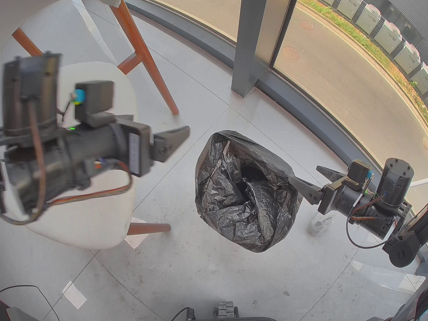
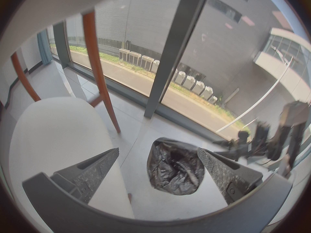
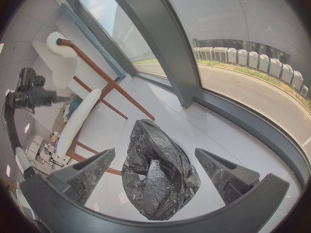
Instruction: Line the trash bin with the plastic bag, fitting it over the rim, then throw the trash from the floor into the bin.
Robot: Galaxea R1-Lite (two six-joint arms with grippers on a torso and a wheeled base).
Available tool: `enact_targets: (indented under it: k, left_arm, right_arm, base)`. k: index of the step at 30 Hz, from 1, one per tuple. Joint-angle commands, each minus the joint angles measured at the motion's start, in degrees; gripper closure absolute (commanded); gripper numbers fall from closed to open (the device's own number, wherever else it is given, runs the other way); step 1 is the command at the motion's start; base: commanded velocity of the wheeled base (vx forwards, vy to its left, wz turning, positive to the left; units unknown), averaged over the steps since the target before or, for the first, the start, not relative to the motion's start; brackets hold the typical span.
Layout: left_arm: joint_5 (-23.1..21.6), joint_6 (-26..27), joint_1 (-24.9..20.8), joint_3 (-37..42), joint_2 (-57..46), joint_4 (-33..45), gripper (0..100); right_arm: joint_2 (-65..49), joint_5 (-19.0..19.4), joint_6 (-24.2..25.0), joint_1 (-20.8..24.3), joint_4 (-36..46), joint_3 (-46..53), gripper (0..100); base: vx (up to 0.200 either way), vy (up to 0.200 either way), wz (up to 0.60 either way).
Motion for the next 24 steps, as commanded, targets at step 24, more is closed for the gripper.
enact_targets:
  k: [24]
  left_arm:
    - [-14.71,-25.22,13.23,11.25,-20.41,-28.63,0]
  right_arm:
    - [17.38,12.47,-20.03,-6.07,-10.80,-16.48,0]
  base:
    - [0.000,0.000,0.00]
